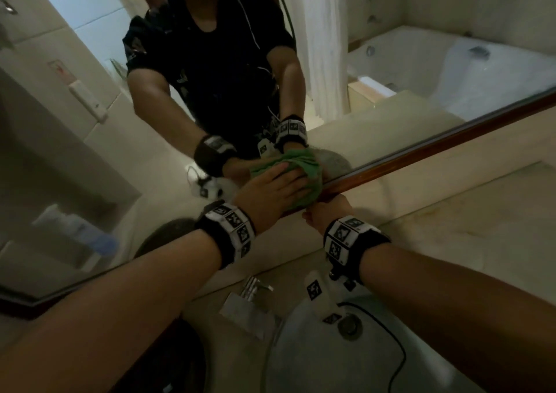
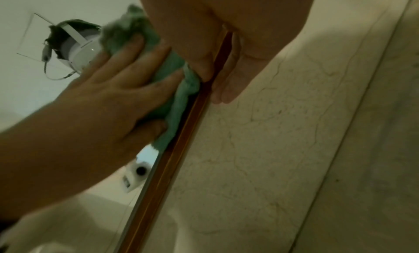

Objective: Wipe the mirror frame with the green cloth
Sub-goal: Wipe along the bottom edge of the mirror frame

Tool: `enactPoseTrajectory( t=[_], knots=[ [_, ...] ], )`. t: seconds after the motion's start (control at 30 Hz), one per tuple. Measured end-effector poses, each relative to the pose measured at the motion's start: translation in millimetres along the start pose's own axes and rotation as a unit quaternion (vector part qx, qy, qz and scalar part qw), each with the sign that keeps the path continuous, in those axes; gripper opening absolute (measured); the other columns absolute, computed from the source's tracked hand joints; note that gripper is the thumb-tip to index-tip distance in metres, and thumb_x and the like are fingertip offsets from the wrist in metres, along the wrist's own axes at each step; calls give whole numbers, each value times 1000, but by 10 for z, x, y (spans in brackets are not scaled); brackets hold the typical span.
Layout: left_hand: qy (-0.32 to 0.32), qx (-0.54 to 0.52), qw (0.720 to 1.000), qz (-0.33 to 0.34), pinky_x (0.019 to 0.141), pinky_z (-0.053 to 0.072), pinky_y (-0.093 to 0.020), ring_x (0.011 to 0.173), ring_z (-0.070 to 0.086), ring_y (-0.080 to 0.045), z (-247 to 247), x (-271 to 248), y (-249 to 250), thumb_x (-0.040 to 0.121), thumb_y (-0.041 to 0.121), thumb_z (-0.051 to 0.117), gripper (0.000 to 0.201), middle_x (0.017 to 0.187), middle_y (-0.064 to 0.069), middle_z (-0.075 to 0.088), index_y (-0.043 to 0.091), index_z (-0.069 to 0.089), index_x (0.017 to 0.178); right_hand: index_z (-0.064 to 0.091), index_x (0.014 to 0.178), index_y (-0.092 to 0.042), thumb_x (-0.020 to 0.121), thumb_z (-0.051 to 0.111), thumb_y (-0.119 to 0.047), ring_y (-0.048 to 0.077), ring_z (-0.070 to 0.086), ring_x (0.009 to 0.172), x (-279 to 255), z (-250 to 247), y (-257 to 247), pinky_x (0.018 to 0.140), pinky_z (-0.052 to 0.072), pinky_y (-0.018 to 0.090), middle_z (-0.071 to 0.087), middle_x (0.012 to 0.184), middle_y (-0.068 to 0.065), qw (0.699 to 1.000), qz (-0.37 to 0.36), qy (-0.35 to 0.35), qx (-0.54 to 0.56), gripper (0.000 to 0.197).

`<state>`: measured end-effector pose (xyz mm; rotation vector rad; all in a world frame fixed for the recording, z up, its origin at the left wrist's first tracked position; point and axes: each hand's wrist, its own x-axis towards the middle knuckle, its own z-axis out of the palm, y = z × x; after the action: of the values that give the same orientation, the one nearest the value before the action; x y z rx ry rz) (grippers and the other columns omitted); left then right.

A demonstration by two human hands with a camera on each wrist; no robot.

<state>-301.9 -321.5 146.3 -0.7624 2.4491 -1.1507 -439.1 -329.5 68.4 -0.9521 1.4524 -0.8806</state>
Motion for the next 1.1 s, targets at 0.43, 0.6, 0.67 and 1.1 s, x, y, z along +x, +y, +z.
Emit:
enactPoseTrajectory(
  t=[0.43,0.6,0.67,1.1],
  knots=[
    [18,-11,972,-233,114,13,-47,136,25,-30,-440,-415,-329,90,32,42,65,157,-4,20,20,22,150,64,100,2,86,70,-20,18,68,59,-54,-84,-32,63,61,35,70,72,8,996,45,33,74,26],
    [57,8,960,-275,113,11,-49,136,23,-33,-593,-270,-542,91,38,46,66,156,-8,21,18,22,150,51,77,-11,86,70,-18,21,68,65,-2,-103,18,72,61,42,62,65,3,995,36,34,84,22],
    [81,18,951,-298,114,8,-51,138,24,-36,-710,-58,-673,95,38,38,61,156,-11,20,15,25,150,51,83,-10,87,70,-17,19,68,63,0,-89,44,72,61,41,62,67,3,994,33,39,98,21],
    [-48,-41,993,-102,110,20,-42,123,49,-29,-76,-586,-126,86,23,55,63,141,-6,48,16,36,145,65,96,-5,84,72,-23,18,71,63,56,-94,70,69,62,43,71,68,4,996,25,31,75,22]
  ],
)
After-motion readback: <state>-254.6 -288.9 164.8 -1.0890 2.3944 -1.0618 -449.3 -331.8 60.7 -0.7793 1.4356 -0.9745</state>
